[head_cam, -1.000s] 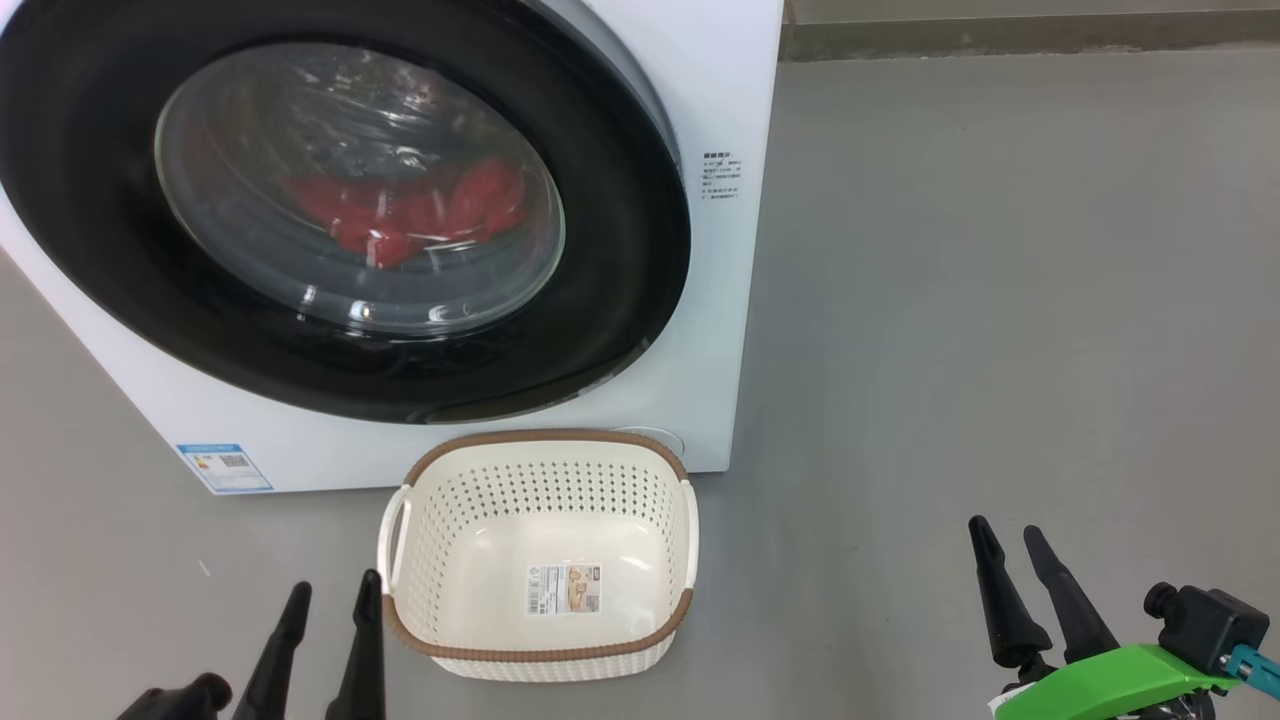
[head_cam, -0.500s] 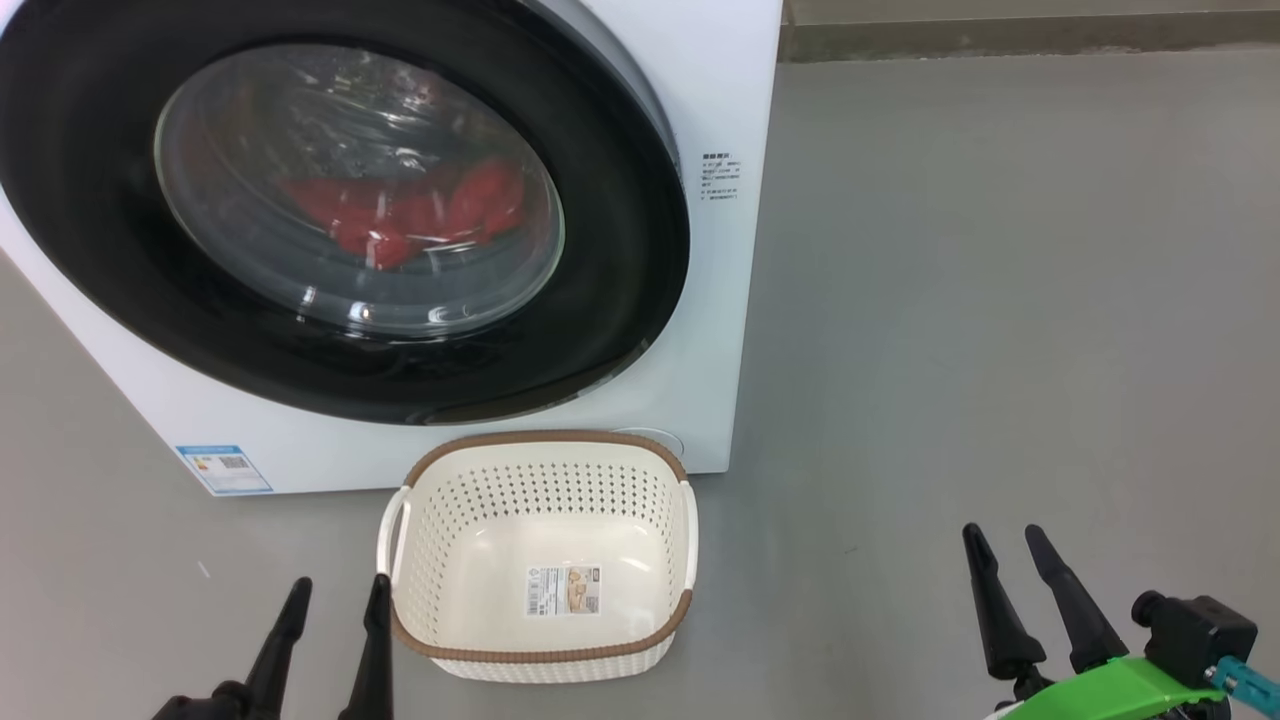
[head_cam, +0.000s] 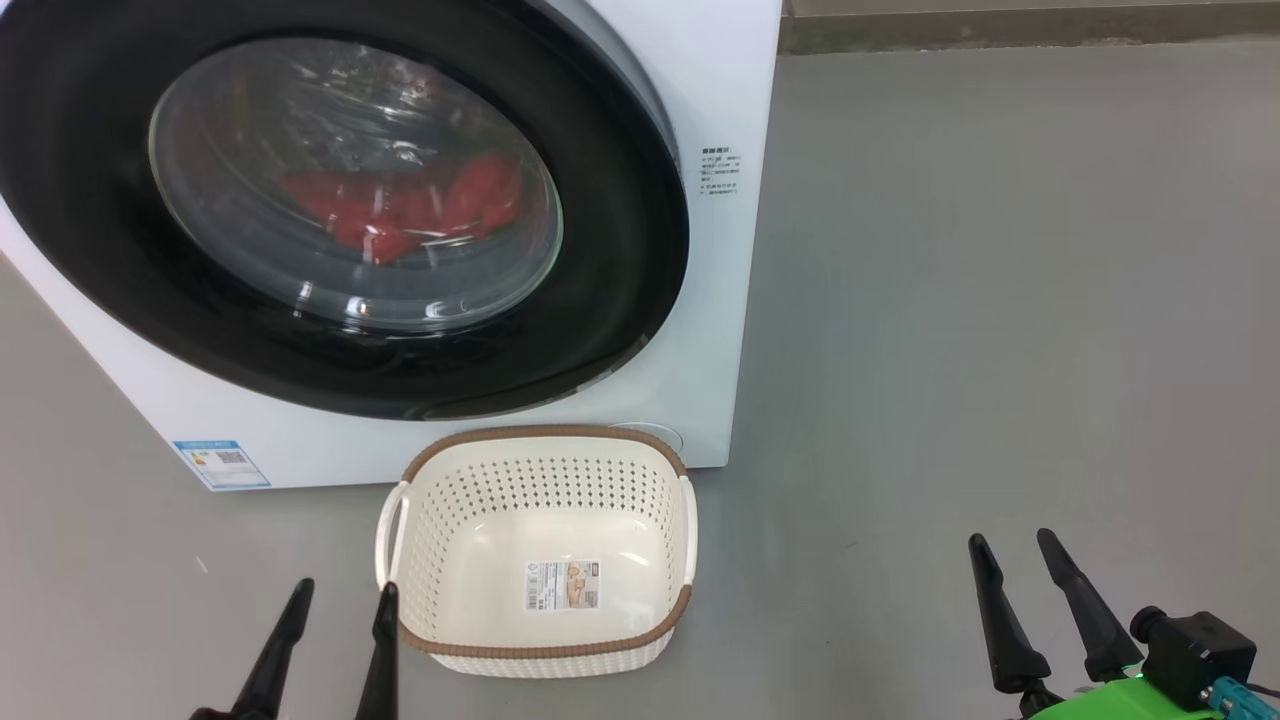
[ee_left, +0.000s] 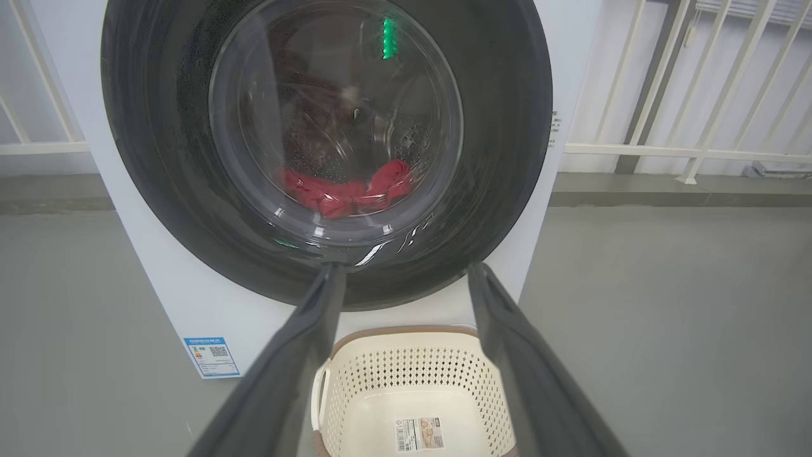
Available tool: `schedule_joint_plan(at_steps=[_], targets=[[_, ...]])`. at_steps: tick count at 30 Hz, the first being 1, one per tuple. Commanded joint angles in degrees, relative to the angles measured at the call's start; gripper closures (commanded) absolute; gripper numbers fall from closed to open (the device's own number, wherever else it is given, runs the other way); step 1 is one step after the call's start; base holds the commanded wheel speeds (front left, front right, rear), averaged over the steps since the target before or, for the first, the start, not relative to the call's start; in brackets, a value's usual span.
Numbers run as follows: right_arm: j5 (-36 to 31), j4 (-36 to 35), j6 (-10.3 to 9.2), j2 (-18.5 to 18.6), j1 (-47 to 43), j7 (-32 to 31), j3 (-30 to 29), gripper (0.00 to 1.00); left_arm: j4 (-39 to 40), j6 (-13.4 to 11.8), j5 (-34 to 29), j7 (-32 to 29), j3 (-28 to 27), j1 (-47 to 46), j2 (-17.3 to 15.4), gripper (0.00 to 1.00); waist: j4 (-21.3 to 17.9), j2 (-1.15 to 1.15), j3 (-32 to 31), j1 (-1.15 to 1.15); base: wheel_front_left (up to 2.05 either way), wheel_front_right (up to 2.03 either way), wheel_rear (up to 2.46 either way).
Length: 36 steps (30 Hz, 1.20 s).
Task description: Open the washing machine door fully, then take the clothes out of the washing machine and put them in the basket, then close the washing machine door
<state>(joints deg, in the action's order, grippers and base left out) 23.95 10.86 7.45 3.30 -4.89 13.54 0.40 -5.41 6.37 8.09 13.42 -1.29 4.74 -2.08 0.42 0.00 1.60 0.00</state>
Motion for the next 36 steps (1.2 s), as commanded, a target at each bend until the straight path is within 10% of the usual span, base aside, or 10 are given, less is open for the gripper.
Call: schedule_joint_plan(at_steps=[1, 19, 20, 22, 36], targets=[[-1.3, -1.8, 0.03, 0.7, 0.6, 0.9, 1.0, 0.0, 1.7, 0.1, -1.5, 1.0, -1.8, -0.7, -0.8, 0.0, 0.0, 0.0, 0.0, 0.0, 0.0, 0.0, 0.0], [-2.6, -2.2, 0.03, 0.0, 0.5, 1.5, 0.6, 0.0, -0.1, 0.6, -1.2, 1.6, -2.2, -0.8, -0.8, 0.0, 0.0, 0.0, -0.4, 0.0, 0.0, 0.0, 0.0], [-2.1, -2.3, 0.03, 0.0, 0.6, 1.5, 0.7, 0.2, 0.0, 0.6, -1.1, 1.6, -2.1, -0.8, -0.8, 0.0, 0.0, 0.0, -0.4, 0.0, 0.0, 0.0, 0.0], [-1.2, -2.4, 0.03, -0.1, 1.3, 1.5, 1.1, 0.95, 0.1, 0.7, -1.0, 1.6, -2.1, -1.0, -0.8, 0.0, 0.0, 0.0, -0.2, 0.0, 0.0, 0.0, 0.0], [6.8, -2.4, 0.03, -0.4, 18.0, 1.5, 2.4, 1.0, -0.1, 0.7, 0.4, 1.6, 0.1, -4.1, -0.8, 0.0, 2.2, 0.0, 3.9, 0.0, 0.0, 0.0, 0.0]])
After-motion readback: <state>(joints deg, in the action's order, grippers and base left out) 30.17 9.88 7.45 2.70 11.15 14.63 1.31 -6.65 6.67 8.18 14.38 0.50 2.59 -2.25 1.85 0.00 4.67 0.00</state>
